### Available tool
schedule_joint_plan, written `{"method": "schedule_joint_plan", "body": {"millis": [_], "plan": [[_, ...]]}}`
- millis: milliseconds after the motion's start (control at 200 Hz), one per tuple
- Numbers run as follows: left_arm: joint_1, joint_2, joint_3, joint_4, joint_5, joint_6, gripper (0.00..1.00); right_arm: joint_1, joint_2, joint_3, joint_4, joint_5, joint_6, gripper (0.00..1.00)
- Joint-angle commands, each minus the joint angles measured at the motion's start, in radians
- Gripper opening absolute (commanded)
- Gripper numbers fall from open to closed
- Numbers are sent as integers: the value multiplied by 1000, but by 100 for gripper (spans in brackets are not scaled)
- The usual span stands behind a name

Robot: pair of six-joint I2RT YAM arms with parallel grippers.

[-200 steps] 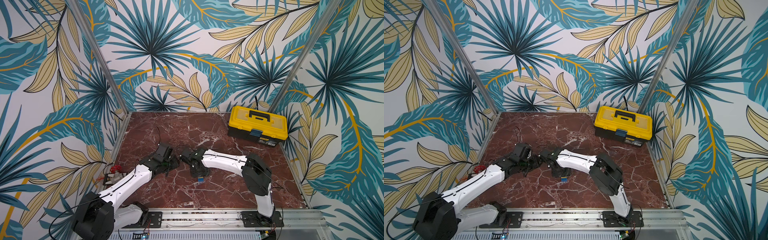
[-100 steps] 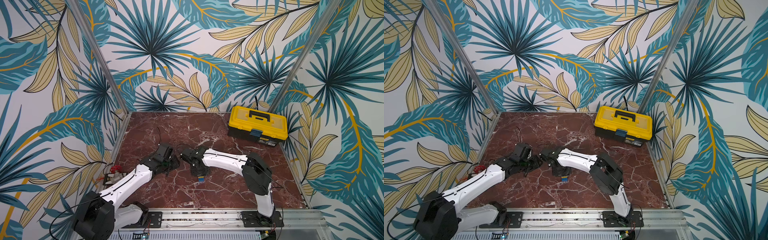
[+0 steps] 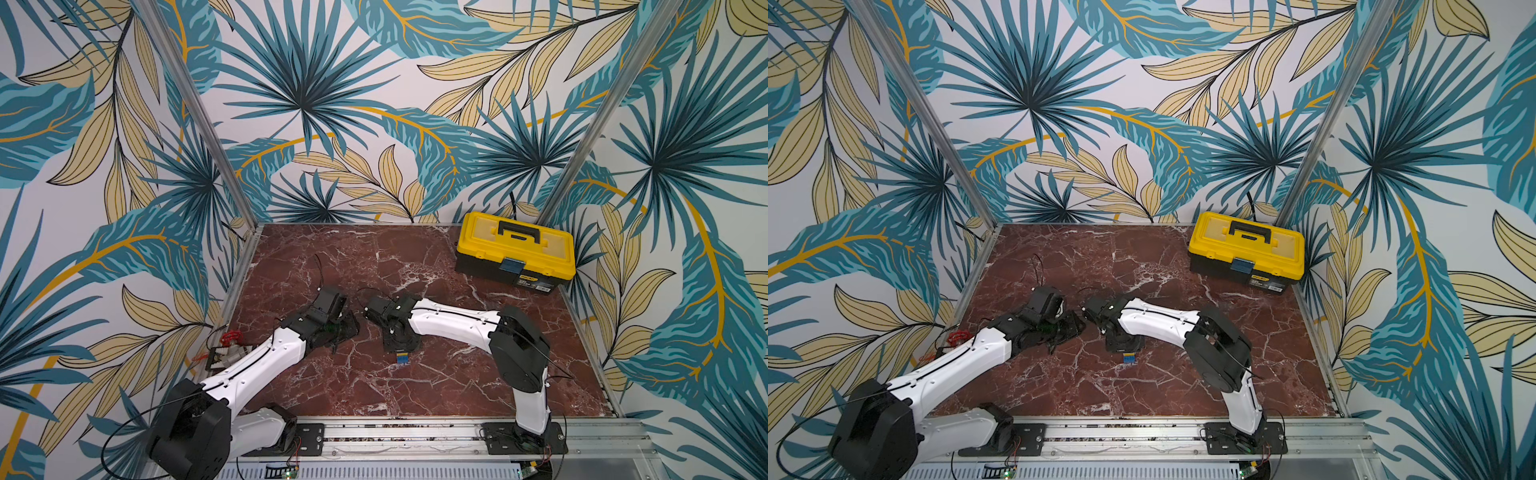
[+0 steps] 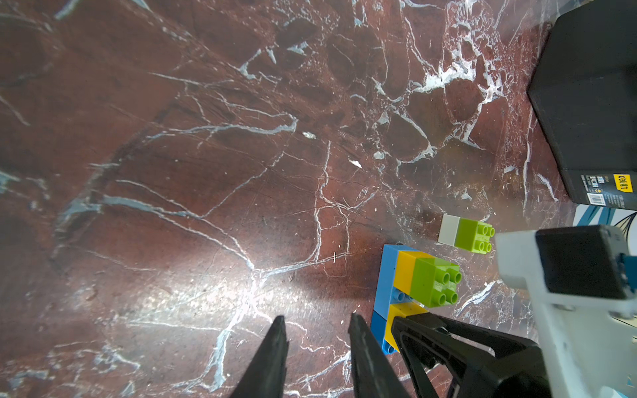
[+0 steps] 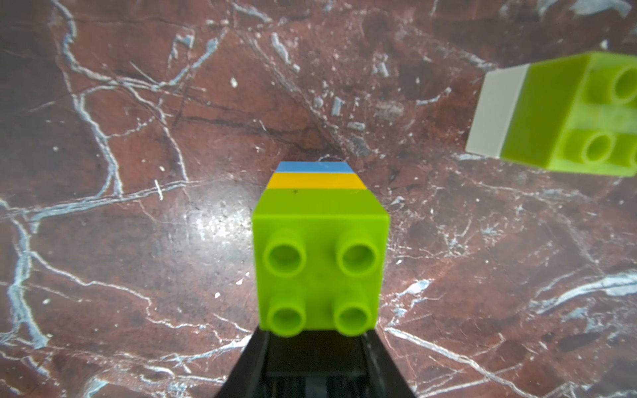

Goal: Assemble the number 4 with lego
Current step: Pick up the lego brick from the center of the board.

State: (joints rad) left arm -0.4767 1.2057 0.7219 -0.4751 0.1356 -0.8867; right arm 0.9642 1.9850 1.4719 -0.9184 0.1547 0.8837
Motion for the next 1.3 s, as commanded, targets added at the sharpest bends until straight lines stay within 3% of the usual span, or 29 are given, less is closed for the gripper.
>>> {"method": "schedule_joint_plan", "body": {"millis": [0,385,591,701,896,1297], "plan": [[5,2,8,1,-3,6,33,-2,71,-88,3,-43,15,22],[5,-5,2,-5,-9,8,33,-15,122,-109,-20,-69,-1,19],[5,-9,0,-8,-6,11,33,-15,51,-54,-54,-19,-46,18],[6,-14,16,-22,4,12,43,-14,3,-8,-66,-14,-72,18],[5,-58,68,-68,14,24,46,-16,-55,79,-85,-1,-138,19],[6,-40,52,-13,59,30,35,-154,-201,118,-122,-21,-305,19]]}}
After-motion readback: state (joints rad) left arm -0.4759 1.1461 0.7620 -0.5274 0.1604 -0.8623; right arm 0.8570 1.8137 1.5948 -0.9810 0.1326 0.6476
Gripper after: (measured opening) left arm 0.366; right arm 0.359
